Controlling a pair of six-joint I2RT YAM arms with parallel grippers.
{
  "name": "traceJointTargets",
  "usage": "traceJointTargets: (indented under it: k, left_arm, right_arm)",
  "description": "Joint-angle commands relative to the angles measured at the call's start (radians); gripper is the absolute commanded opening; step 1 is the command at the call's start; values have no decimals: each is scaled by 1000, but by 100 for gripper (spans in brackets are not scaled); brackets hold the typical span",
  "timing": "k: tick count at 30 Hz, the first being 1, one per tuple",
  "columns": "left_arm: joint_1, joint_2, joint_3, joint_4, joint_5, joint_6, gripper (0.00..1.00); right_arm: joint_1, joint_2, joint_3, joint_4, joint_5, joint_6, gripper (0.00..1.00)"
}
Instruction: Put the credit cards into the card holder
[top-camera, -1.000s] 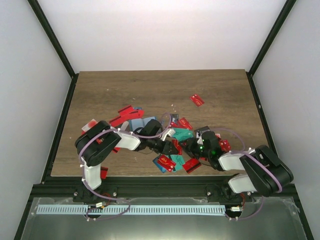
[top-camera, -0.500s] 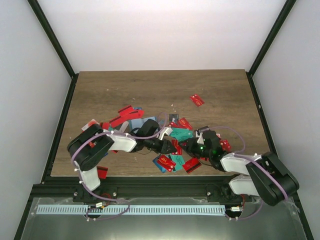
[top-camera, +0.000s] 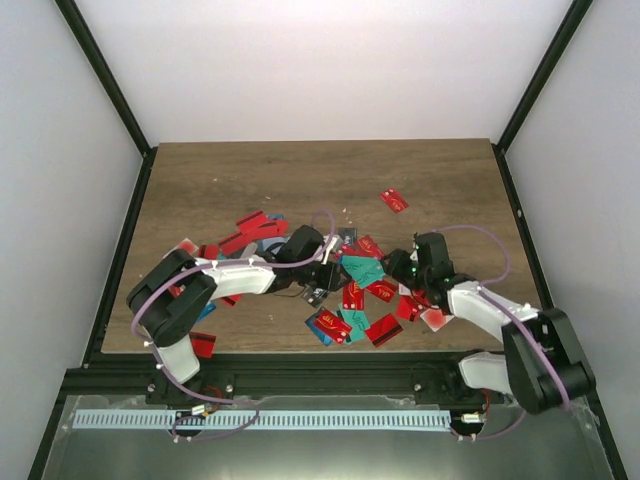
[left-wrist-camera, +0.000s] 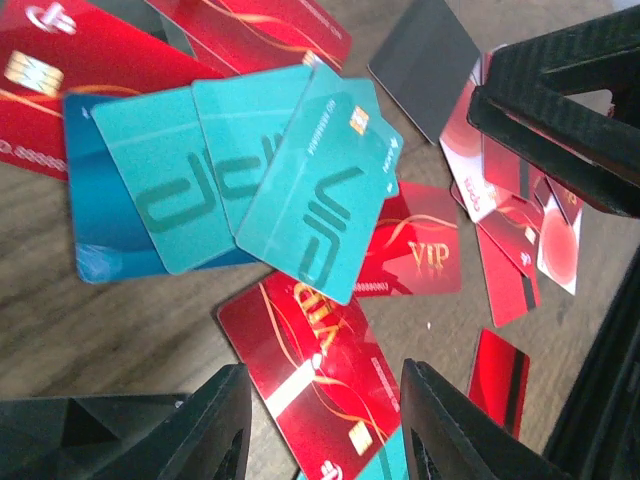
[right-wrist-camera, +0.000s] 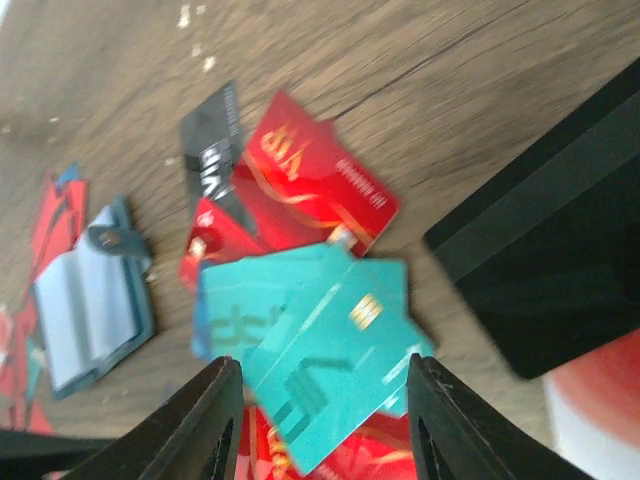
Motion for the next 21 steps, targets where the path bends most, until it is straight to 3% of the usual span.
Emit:
traceJointTargets:
  k: [1, 8, 21]
  left_arm:
    - [0, 23, 50, -36, -82, 1, 44]
    - [0, 89, 119, -41, -69, 8, 38]
    - [-2, 203, 215, -53, -9, 35, 29]
  right_arm:
    - [-69, 108, 88, -52, -26, -125, 47]
    - [-86, 224, 137, -23, -119, -168, 47]
    - [-89, 279, 132, -14, -133, -191, 47]
